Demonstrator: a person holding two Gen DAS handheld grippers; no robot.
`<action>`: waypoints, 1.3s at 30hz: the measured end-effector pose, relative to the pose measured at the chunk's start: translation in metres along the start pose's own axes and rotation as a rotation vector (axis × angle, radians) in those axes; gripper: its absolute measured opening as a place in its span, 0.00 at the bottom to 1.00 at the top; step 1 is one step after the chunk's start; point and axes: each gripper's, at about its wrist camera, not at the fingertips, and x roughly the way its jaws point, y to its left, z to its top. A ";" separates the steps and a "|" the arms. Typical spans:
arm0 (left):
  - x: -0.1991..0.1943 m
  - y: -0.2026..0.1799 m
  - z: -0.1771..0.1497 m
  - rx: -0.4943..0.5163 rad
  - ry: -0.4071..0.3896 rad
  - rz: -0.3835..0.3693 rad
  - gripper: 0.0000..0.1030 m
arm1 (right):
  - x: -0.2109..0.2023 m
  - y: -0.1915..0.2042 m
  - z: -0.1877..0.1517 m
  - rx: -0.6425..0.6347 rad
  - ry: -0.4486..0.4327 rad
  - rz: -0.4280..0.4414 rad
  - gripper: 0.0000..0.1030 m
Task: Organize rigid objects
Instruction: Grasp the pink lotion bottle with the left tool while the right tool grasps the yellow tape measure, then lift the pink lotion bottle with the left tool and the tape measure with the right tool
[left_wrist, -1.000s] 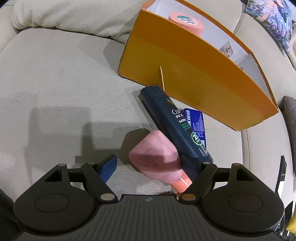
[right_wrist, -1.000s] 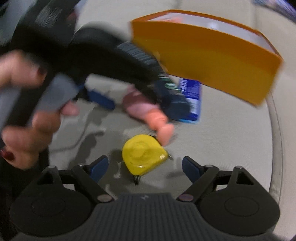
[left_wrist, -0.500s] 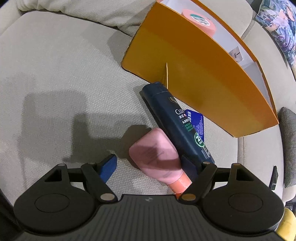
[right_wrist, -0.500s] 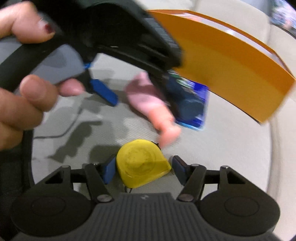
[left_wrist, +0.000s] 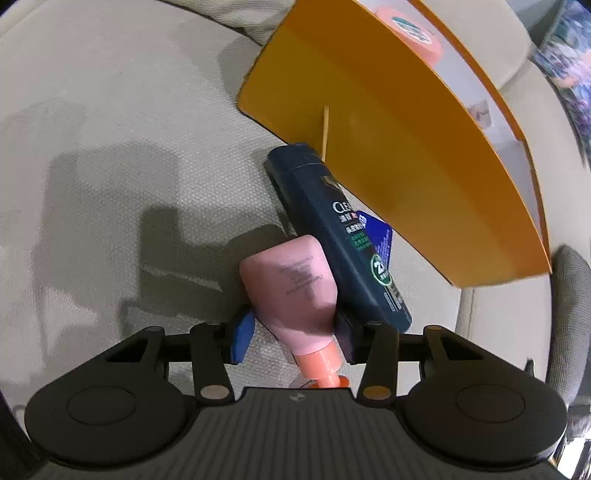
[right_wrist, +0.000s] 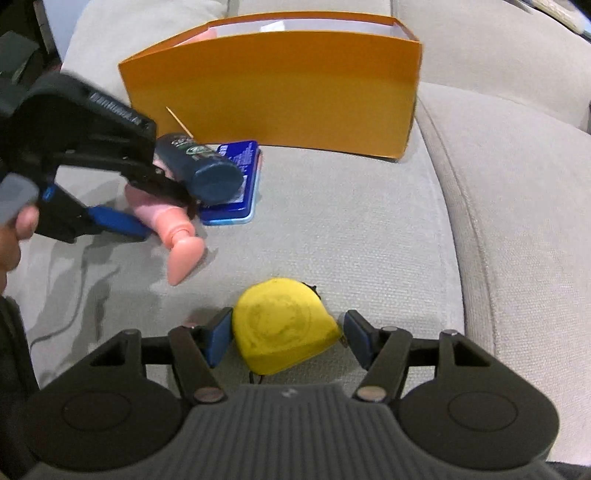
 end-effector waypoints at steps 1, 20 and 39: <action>0.000 -0.002 0.000 0.003 -0.004 0.012 0.52 | 0.005 0.002 0.004 -0.005 -0.002 0.002 0.64; -0.005 -0.035 -0.024 0.211 -0.098 0.245 0.51 | 0.023 0.009 0.008 -0.013 0.016 -0.031 0.64; -0.028 -0.002 -0.043 0.322 -0.185 0.344 0.51 | 0.021 0.014 0.007 -0.008 -0.002 -0.050 0.64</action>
